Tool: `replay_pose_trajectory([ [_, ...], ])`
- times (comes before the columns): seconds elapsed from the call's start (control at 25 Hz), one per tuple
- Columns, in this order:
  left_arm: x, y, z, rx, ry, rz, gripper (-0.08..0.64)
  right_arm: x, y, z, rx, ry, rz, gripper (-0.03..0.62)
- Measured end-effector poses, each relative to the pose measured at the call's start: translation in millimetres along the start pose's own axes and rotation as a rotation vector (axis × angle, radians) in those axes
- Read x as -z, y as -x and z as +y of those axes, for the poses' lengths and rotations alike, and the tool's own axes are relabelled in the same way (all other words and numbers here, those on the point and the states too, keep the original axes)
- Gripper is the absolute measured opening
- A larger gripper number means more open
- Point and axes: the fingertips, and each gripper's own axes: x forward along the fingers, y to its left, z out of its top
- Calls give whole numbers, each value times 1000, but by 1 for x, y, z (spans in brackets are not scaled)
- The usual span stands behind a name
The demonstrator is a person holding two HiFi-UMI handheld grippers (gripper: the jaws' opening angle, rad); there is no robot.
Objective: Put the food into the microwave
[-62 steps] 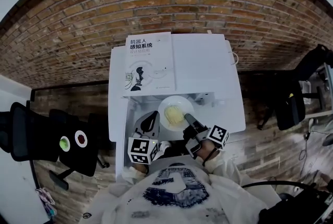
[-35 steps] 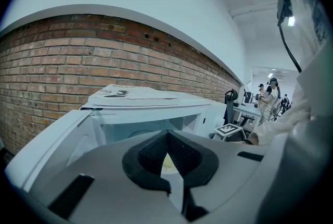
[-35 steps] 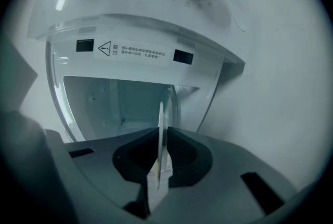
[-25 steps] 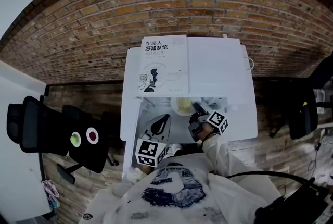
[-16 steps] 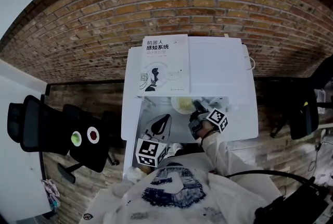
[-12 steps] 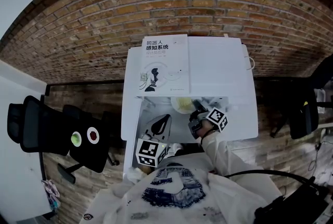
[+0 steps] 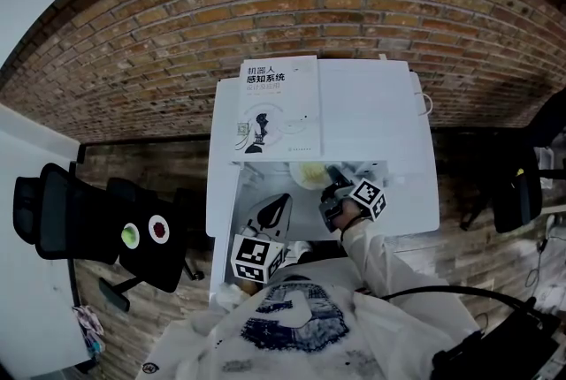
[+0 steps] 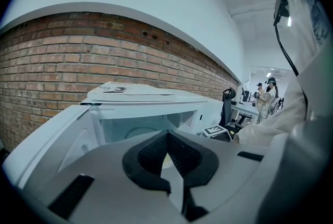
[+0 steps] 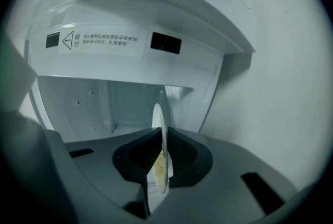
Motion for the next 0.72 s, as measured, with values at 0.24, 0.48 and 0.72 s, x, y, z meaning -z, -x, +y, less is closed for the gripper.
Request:
replay_pose_trajectory([
  [0.24, 0, 1, -1, 7, 3, 5, 8, -2, 1, 4, -6, 12, -9, 38],
  [0.48, 2, 1, -5, 15, 6, 9, 8, -4, 1, 7, -5, 36, -3, 62],
  [0.72, 4, 2, -5, 18, 11, 11, 8, -7, 5, 7, 6, 56, -20, 87],
])
